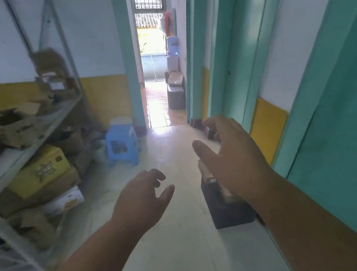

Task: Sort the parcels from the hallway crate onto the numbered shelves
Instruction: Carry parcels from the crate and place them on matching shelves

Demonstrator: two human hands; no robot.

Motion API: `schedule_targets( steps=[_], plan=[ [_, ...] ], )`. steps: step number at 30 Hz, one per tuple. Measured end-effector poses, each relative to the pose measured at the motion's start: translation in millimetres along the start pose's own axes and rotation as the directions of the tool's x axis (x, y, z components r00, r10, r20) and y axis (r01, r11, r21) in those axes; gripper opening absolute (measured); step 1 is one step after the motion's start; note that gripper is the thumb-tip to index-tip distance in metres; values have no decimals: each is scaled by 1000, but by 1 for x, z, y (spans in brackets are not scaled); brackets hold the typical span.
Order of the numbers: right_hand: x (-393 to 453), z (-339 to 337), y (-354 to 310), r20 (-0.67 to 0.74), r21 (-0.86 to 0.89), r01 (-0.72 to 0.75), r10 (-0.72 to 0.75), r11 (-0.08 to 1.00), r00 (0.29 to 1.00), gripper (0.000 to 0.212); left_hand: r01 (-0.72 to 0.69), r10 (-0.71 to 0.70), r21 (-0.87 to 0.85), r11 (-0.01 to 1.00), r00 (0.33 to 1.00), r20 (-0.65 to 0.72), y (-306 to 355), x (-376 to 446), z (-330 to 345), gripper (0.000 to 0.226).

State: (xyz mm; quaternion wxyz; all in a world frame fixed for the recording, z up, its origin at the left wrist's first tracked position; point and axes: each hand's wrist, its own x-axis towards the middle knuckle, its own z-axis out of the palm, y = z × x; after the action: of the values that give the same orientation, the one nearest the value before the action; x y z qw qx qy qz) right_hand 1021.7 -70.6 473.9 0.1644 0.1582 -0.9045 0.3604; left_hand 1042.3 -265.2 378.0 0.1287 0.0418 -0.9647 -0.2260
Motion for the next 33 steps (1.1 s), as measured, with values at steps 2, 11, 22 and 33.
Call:
schedule_targets(
  steps=[2,11,22,33],
  plan=[
    [40,26,14,-17,3,-19,19,1000,1000,45,-6,6,7,1000,1000,10,-20,50,15,34],
    [164,21,142,-193,-151,-302,271,941,943,49,-280,296,-106,954,936,193,37,264,109,27],
    [309,1,336,-185,-260,-457,420,851,888,52,-325,359,-152,933,824,438,124,445,264,32],
    [439,81,468,-200,-289,-581,546,761,814,50,-317,326,-137,938,683,653,111,629,415,34]
  ],
)
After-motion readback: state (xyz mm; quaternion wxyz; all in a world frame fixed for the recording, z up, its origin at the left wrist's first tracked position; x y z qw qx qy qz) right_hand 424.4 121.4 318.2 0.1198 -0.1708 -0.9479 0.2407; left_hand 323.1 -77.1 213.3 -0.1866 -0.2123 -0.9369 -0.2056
